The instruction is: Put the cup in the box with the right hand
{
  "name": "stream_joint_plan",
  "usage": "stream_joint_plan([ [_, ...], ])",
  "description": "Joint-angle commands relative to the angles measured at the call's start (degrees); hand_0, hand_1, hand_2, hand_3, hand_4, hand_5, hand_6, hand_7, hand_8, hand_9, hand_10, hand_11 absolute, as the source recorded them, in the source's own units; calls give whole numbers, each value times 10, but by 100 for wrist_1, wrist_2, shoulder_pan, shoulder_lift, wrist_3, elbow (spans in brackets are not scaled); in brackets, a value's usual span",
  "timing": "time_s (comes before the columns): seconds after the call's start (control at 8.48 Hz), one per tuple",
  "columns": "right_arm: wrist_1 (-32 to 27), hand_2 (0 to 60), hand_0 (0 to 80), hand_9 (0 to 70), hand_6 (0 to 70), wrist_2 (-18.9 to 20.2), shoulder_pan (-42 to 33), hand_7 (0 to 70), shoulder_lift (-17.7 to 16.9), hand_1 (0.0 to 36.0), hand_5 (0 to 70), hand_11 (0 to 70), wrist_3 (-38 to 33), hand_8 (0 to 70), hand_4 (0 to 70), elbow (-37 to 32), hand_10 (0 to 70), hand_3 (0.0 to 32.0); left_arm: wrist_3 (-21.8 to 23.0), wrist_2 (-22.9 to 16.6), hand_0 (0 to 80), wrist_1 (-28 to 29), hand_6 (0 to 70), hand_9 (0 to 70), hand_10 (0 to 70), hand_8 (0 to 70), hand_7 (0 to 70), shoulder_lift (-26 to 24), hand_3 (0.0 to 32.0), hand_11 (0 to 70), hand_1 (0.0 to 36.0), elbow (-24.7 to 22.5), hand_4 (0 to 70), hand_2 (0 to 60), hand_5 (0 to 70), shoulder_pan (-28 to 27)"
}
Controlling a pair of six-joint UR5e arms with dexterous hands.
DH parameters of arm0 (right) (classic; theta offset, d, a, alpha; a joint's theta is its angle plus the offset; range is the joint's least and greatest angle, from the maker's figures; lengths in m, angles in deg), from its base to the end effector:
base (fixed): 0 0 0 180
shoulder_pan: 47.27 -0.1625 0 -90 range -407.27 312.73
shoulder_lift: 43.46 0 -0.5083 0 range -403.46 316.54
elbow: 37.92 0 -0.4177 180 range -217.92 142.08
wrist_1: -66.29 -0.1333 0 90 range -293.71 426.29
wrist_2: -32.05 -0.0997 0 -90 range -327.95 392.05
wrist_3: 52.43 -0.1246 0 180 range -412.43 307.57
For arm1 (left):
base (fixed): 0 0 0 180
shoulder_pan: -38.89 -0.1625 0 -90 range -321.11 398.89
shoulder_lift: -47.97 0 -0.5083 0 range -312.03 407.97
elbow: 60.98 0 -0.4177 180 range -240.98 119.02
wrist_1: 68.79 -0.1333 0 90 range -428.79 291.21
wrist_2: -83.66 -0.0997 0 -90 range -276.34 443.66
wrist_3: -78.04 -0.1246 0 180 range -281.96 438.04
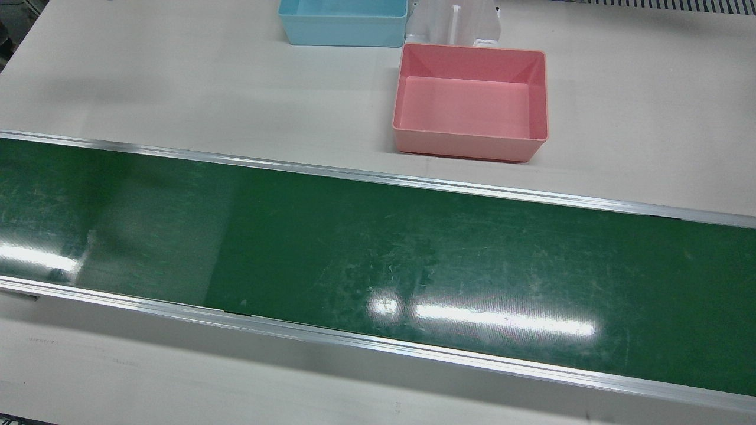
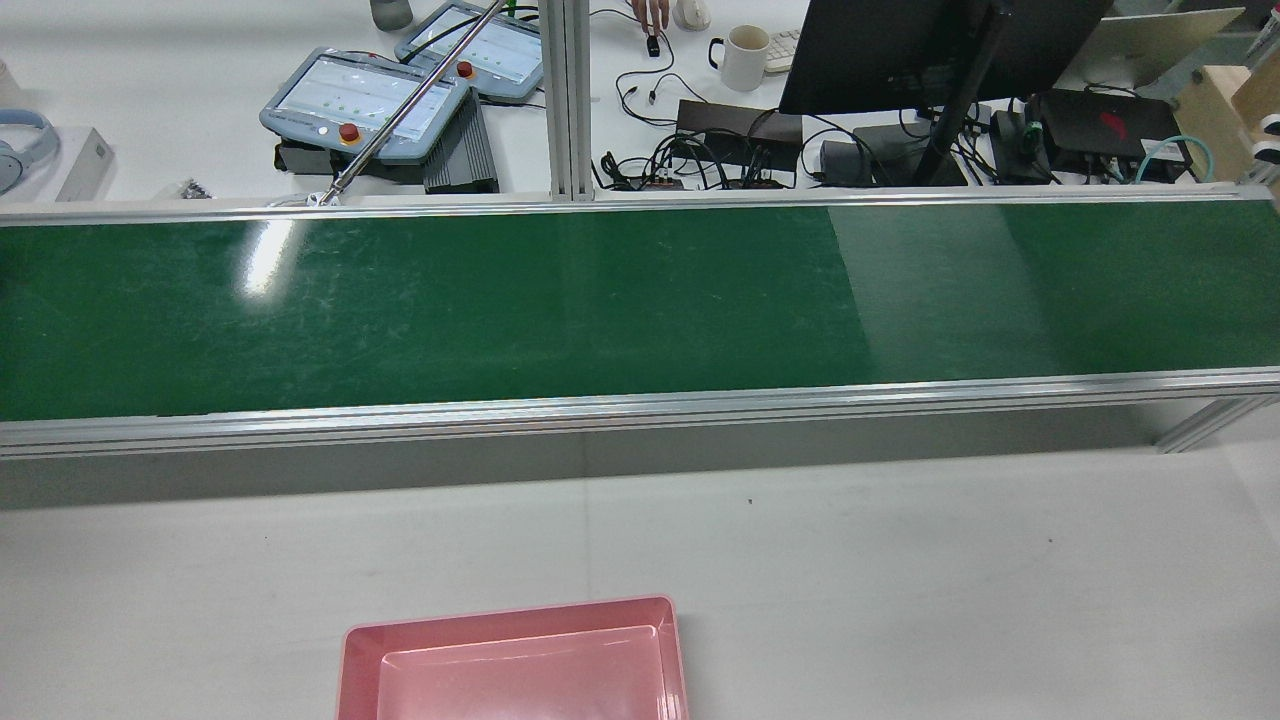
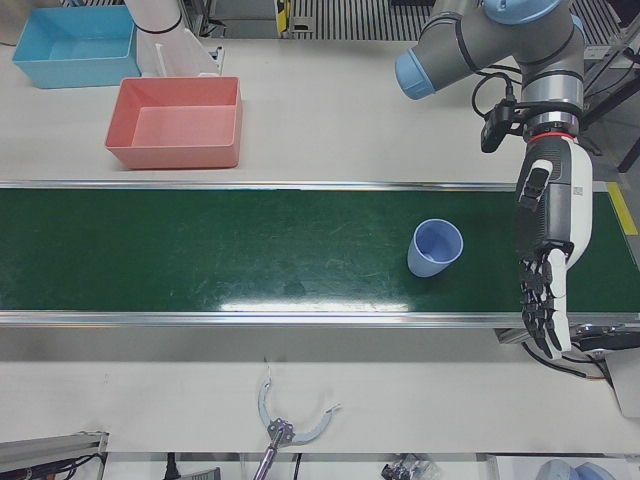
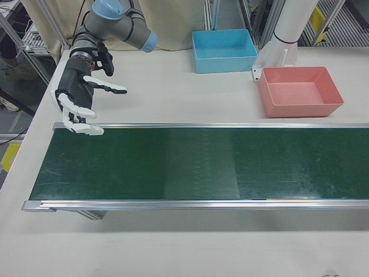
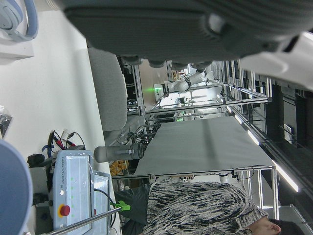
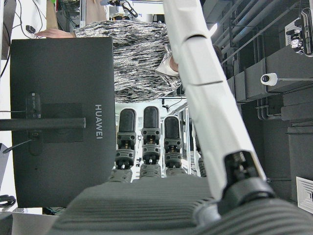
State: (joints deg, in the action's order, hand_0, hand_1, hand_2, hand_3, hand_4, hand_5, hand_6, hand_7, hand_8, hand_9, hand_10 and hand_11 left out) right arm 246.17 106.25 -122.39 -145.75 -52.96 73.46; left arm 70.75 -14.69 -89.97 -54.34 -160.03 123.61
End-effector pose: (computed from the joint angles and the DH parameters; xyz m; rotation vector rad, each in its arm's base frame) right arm 0.0490 -0.4668 0.6724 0.0398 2.3507 -2.0117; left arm -0.0576 -0.6289 0.6063 -0.1134 2.0565 -2.0190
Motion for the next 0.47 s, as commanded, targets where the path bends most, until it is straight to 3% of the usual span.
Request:
stream_joint_plan([
  [0.0, 3, 0, 800, 311, 128, 7, 6, 409, -1, 360, 168, 352, 9, 262, 102, 7, 219, 0, -9, 0, 0, -26, 0, 0, 0, 0, 0, 0, 0, 0, 0, -53, 0, 0, 0, 1],
  [0.24, -6, 0, 800, 315, 130, -2, 6, 415, -45, 360, 169, 357, 44, 265, 115, 51, 222, 0, -18, 0, 0, -53, 0, 0, 0, 0, 0, -35, 0, 0, 0, -79, 0, 0, 0, 1],
  [0.35, 3, 0, 800, 303, 124, -2, 6, 383, -45, 360, 171, 349, 44, 259, 77, 42, 215, 0, -18, 0, 0, -61, 0, 0, 0, 0, 0, -44, 0, 0, 0, -106, 0, 0, 0, 9],
])
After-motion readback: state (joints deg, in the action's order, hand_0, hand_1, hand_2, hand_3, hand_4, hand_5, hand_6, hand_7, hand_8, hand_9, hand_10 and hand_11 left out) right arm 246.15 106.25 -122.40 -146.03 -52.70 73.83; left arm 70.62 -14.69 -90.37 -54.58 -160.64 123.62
